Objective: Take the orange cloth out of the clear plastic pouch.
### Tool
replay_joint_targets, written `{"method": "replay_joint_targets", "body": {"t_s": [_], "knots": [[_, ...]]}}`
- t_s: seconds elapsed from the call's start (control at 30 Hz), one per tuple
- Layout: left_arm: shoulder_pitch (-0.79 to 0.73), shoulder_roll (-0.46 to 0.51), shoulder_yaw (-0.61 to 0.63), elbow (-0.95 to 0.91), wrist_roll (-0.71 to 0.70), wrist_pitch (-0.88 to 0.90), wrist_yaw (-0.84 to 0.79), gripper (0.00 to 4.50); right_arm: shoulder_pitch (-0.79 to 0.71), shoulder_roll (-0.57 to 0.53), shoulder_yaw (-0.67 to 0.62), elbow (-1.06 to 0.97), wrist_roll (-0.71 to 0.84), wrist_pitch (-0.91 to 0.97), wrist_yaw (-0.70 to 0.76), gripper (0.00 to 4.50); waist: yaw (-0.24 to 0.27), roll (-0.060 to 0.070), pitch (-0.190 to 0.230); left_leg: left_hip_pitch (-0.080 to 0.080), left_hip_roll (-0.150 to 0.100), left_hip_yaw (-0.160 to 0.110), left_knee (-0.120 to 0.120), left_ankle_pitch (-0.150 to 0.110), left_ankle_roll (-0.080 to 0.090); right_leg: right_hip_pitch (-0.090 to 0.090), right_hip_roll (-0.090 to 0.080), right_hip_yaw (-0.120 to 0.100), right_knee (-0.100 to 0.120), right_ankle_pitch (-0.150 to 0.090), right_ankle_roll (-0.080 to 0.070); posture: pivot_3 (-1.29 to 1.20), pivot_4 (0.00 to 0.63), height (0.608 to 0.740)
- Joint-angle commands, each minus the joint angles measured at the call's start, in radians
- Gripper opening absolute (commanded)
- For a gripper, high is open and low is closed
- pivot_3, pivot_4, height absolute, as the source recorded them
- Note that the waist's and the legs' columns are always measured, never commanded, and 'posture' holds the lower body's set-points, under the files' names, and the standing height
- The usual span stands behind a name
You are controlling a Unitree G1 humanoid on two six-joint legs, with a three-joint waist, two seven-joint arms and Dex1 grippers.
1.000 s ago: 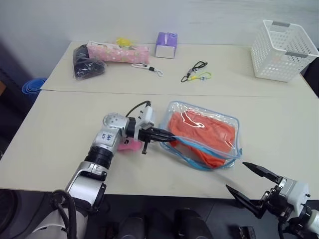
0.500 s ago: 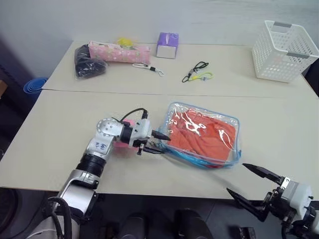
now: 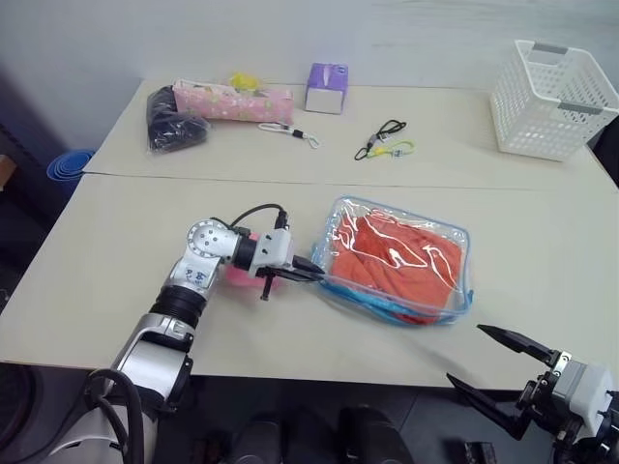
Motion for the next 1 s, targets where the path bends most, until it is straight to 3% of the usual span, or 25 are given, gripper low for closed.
{"method": "replay_joint_targets", "body": {"t_s": [0.03, 0.17, 0.33, 0.73, 1.0], "knots": [[-0.011, -0.015, 0.039, -0.023, -0.071, 0.093, -0.011, 0.02, 0.022, 0.001, -0.006, -0.032, 0.024, -0.008, 0.008, 4.5, 0.0, 0.0, 0.0, 0.0, 0.0, 0.0, 0.0, 0.0, 0.0, 0.0, 0.0, 0.0, 0.0, 0.0, 0.0, 0.0, 0.15, 0.74], [-0.017, -0.054, 0.103, -0.09, -0.18, 0.367, 0.037, 0.02, 0.036, -0.023, 0.05, -0.124, 0.065, 0.082, -0.003, 4.5, 0.0, 0.0, 0.0, 0.0, 0.0, -0.001, 0.0, 0.0, 0.0, 0.0, 0.0, 0.0, 0.0, 0.0, 0.0, 0.0, 0.15, 0.74], [0.016, -0.072, 0.132, -0.196, -0.238, 0.621, 0.117, 0.02, -0.08, -0.063, 0.181, -0.228, 0.05, 0.321, -0.161, 4.5, -0.004, 0.0, 0.0, 0.0, 0.001, -0.002, 0.0, 0.001, -0.002, 0.0, 0.0, -0.001, 0.001, 0.0, 0.0, 0.0, 0.15, 0.74], [0.157, -0.071, 0.093, -0.395, -0.227, 0.738, 0.194, 0.02, -0.549, -0.062, 0.349, -0.051, -0.129, 0.619, -0.419, 4.5, 0.0, 0.0, 0.0, -0.002, 0.0, -0.004, 0.001, 0.002, -0.004, -0.002, 0.0, -0.002, 0.0, 0.0, 0.0, 0.0, 0.15, 0.74], [0.163, -0.069, 0.093, -0.409, -0.227, 0.732, 0.217, 0.02, -0.708, -0.058, 0.466, 0.055, -0.259, 0.685, -0.471, 4.5, -0.002, 0.0, 0.0, -0.003, 0.0, -0.004, 0.001, 0.002, -0.004, -0.003, 0.0, -0.002, 0.001, 0.0, 0.0, 0.0, 0.15, 0.74]]}}
